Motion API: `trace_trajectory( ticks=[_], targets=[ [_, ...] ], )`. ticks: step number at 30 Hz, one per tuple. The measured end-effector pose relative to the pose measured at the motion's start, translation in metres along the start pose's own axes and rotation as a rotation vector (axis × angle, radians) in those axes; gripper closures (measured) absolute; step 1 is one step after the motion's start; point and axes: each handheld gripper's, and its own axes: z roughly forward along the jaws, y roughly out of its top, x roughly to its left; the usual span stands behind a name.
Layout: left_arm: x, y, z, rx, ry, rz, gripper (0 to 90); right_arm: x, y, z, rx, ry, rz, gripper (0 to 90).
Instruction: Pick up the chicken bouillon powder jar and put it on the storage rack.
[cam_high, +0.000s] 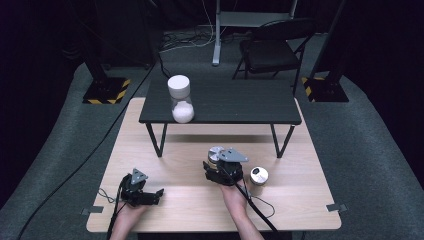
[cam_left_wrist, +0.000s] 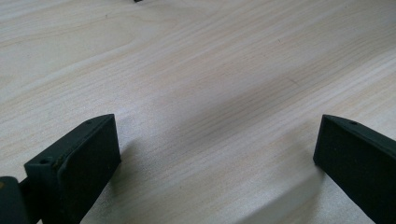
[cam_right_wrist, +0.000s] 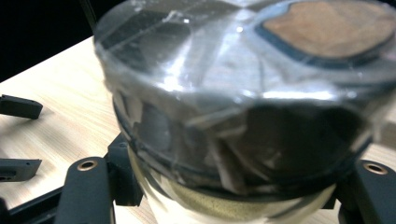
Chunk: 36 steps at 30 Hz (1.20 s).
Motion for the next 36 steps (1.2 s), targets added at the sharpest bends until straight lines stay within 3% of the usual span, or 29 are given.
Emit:
trace_trajectory(
  ticks=[36],
  targets=[
    [0.0,0.0,0.0,0.0,0.0,0.0,0.2,-0.009,0.038,-0.021,0.0,-0.026,-0.031,30.7]
  ],
)
